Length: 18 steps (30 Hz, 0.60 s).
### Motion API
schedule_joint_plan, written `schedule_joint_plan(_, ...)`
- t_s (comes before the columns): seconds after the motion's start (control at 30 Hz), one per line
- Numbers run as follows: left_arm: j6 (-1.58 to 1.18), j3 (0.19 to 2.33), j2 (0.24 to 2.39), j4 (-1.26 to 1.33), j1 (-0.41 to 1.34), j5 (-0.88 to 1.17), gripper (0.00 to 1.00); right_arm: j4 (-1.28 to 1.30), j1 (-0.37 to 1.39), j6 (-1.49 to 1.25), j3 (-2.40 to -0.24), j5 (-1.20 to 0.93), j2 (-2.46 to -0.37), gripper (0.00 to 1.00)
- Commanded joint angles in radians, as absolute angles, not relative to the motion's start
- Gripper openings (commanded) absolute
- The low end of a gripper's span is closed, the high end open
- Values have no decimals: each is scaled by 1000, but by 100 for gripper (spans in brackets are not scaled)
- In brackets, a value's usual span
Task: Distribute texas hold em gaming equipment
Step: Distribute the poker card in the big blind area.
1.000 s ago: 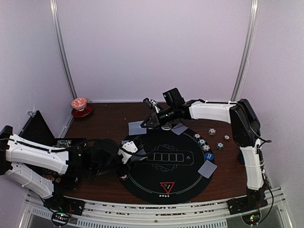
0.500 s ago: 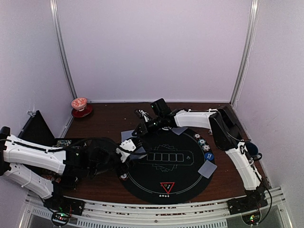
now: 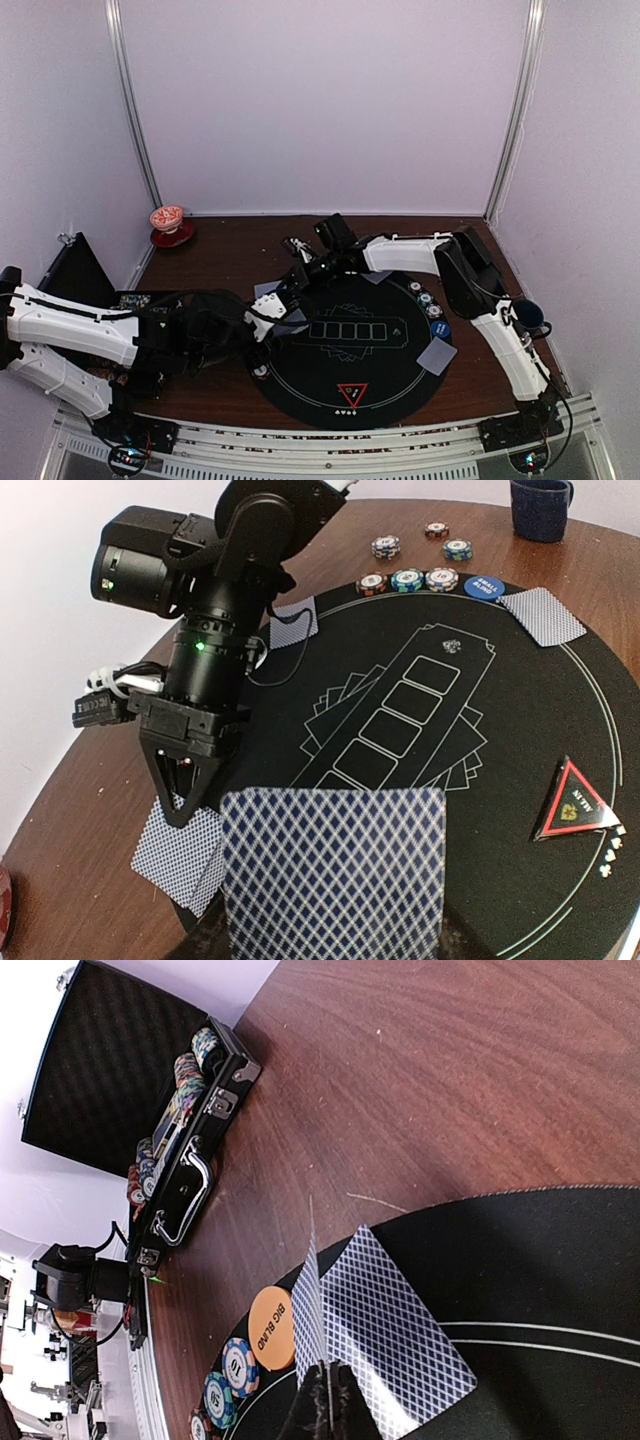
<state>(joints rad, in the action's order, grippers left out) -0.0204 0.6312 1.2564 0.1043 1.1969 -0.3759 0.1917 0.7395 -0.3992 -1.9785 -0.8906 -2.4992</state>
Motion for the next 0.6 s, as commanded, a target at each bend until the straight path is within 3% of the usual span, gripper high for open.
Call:
schedule_joint_plan(0.0,-17,635,1249,155,1195,-385,52,198,749,-405,-1985,-906,-2517,0)
schedule_joint_plan(0.57,-17,635,1249,154,1195,-385,52,255,747,-357,-1978,-843,-2514,4)
